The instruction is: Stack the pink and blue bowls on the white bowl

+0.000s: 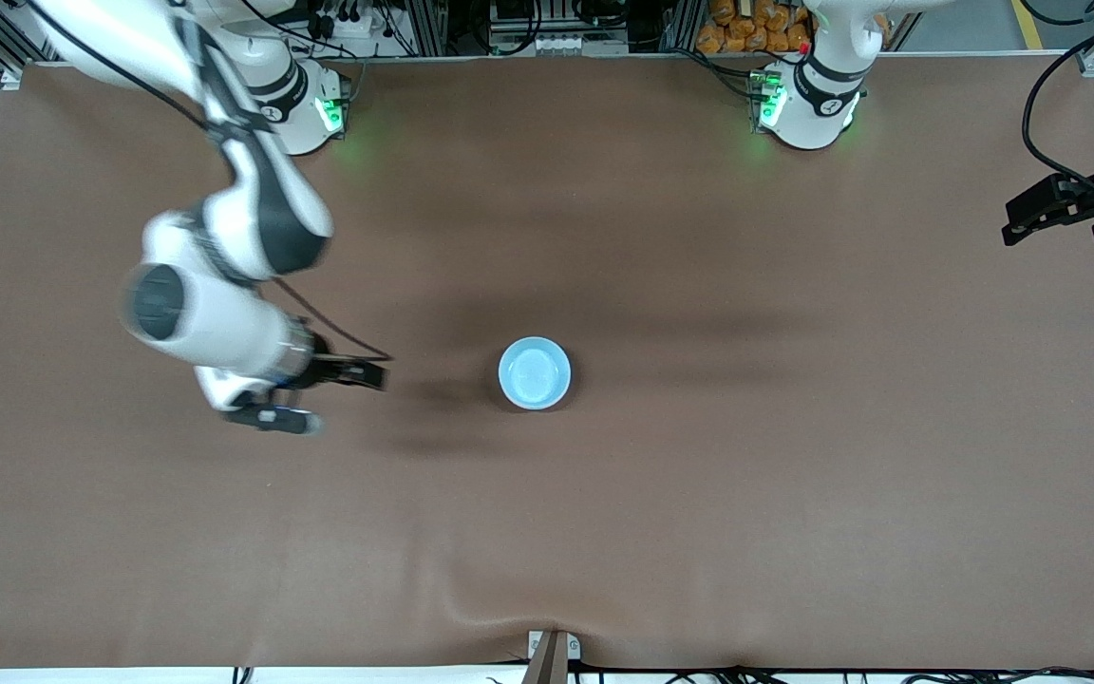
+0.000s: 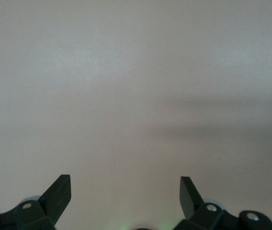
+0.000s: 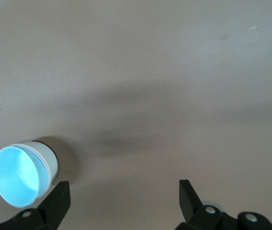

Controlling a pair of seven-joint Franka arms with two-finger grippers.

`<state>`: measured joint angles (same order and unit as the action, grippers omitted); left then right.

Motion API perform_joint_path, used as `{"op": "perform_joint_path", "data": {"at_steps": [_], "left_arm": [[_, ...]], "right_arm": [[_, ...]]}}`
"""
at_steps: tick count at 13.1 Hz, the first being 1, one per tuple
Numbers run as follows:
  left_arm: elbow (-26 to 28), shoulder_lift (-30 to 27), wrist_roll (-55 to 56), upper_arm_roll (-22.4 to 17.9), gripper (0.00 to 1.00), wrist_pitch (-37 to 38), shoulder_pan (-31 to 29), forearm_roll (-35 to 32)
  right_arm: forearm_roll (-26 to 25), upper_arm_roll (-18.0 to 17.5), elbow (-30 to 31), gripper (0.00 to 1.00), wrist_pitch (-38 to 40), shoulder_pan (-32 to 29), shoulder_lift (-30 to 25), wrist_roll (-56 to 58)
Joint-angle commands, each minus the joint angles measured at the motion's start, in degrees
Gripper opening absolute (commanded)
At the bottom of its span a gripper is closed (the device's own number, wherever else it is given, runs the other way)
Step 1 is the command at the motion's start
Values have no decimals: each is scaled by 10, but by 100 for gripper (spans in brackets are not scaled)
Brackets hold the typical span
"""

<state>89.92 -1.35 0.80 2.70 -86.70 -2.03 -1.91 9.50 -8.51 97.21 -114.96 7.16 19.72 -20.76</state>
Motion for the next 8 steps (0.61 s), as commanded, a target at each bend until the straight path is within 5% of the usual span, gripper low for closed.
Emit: {"op": "perform_joint_path", "data": {"at_steps": [1,5,8], "left_arm": [[-5,-4,-13,0,100,2,-1,11],[-7,-5,-13,0,100,3,-1,12],[-8,-5,-13,1,100,3,0,12]], "right_arm": [[-32,-12,17,100,88,-48,-86,40],[-45,-1,11,100,204,-94,-179,148],[-49,24,-53,100,300,-101,-198,183]]}}
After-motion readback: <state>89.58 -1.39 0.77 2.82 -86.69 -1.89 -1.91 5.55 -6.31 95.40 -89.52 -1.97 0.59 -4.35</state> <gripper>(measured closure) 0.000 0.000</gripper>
